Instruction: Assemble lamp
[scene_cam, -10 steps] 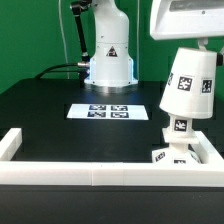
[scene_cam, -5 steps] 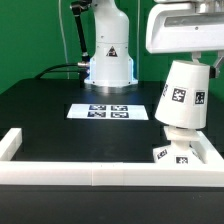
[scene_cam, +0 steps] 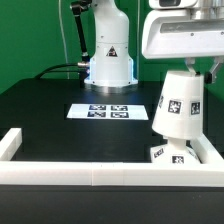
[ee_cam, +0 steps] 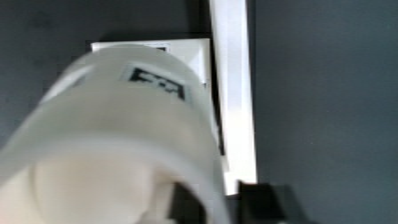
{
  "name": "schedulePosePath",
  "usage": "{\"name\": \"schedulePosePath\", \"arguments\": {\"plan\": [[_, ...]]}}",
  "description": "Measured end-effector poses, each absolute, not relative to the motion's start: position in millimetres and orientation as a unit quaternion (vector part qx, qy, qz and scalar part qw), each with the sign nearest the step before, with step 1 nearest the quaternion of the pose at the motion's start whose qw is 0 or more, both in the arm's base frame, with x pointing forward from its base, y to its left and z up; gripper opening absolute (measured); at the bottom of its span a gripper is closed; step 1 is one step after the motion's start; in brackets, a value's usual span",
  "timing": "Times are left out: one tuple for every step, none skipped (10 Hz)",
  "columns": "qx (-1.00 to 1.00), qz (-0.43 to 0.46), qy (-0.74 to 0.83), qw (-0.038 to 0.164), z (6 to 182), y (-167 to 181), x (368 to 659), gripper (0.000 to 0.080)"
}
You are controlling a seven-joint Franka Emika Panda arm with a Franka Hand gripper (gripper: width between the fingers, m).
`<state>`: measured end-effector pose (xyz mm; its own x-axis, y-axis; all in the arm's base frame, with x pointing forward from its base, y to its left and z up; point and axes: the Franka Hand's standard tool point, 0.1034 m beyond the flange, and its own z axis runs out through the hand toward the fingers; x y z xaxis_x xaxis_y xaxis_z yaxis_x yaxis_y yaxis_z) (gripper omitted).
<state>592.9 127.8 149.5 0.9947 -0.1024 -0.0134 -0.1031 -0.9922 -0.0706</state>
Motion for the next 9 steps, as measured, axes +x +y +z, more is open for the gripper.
{"name": "schedulePosePath", "arguments": {"plan": [[-0.998,0.004,0.052,0.036,149.8,127,593,0.0282],[-0.998,0.003,0.052,0.036,150.3,128,594,0.0419],[-0.998,0.002,0.052,0.036,150.8,127,594,0.0556],[-0.998,0.006,0.057,0.035,151.5,128,593,0.0556],[-0.997,0.014,0.063,0.032,153.7,129,591,0.0669],[-0.997,0.023,0.07,0.022,158.9,130,589,0.069],[-0.997,0.026,0.075,0.015,164.3,131,590,0.069],[-0.996,0.029,0.079,0.008,169.4,132,591,0.0698],[-0.996,0.027,0.082,0.009,170.6,132,592,0.0698]]}}
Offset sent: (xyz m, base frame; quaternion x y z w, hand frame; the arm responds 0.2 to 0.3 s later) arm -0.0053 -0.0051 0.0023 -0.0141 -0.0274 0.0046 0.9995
